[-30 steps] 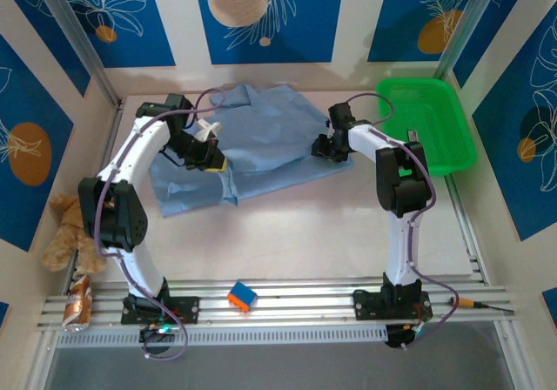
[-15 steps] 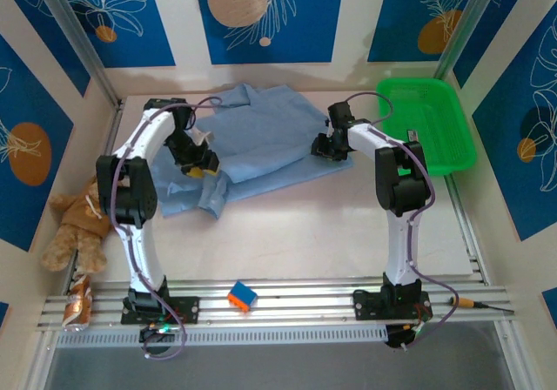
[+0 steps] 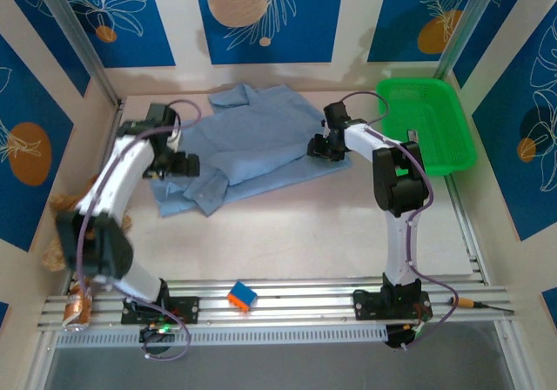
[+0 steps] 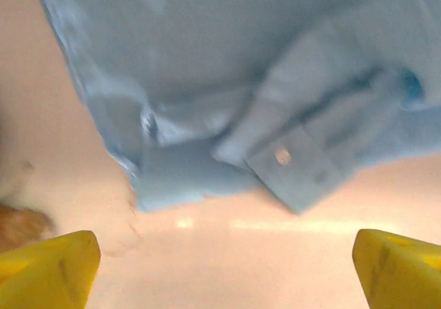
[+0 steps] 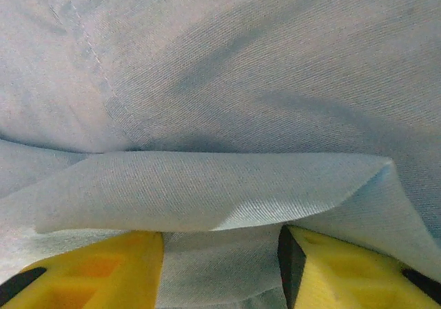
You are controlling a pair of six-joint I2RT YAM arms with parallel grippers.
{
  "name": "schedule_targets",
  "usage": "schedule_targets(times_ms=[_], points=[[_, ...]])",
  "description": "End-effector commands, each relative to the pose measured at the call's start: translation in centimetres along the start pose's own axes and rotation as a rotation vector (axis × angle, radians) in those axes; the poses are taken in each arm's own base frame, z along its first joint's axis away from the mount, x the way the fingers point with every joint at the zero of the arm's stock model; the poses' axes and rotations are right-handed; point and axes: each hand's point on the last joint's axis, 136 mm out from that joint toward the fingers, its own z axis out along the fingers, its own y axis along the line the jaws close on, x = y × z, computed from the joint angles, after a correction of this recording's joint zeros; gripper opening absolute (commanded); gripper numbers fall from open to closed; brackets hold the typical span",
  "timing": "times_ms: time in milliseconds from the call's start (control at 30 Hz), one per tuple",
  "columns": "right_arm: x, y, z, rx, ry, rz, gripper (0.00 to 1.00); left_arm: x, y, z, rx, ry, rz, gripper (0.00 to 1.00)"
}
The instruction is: Fold and stack the long sleeve shirts
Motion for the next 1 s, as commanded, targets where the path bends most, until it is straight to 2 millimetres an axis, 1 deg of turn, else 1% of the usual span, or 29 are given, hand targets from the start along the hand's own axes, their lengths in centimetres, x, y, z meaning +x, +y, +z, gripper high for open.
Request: schedule_targets(times_ms=[0, 33, 67, 133, 233, 333, 433, 533, 700, 867, 967], points=[[0.9, 0.4, -0.2, 0.006, 0.035, -0.024, 0.52, 3.6, -2.9, 2.0, 0.162, 0.021, -0.154, 0.91], [0.9, 0.5, -0.2, 0.008, 0.036, -0.028, 0.52, 4.6, -3.3, 2.6, 0.183, 0.035, -0.177, 0.9], [1.0, 0.4, -0.2, 0.012, 0.038, -0.029, 0.52, 5.2, -3.4, 3.2, 0.188, 0.044, -0.193, 0.89], [1.1, 0.3, -0.2, 0.018, 0.043, -0.031, 0.52, 5.6, -3.7, 4.0, 0.201, 0.048, -0.231, 0.88], [1.3, 0.2, -0.4, 0.026, 0.044, -0.035, 0.52, 5.4, -3.9, 5.1, 0.214, 0.042, -0.276, 0.86], [1.5, 0.1, -0.5, 0.027, 0.045, -0.033, 0.52, 5.7, -4.1, 6.8, 0.217, 0.064, -0.317, 0.83], [1.6, 0.0, -0.5, 0.031, 0.044, -0.036, 0.52, 6.1, -4.7, 8.3, 0.245, 0.082, -0.363, 0.81], [1.7, -0.1, -0.5, 0.036, 0.047, -0.037, 0.52, 6.0, -5.3, 9.6, 0.276, 0.09, -0.393, 0.77], [1.7, -0.2, -0.5, 0.042, 0.046, -0.039, 0.52, 5.8, -5.8, 11.1, 0.287, 0.097, -0.416, 0.7], [1.7, -0.2, -0.5, 0.041, 0.046, -0.035, 0.52, 5.4, -5.7, 12.4, 0.272, 0.088, -0.432, 0.56], [1.9, -0.2, -0.4, 0.045, 0.05, -0.038, 0.52, 4.8, -5.7, 12.6, 0.278, 0.066, -0.435, 0.35]])
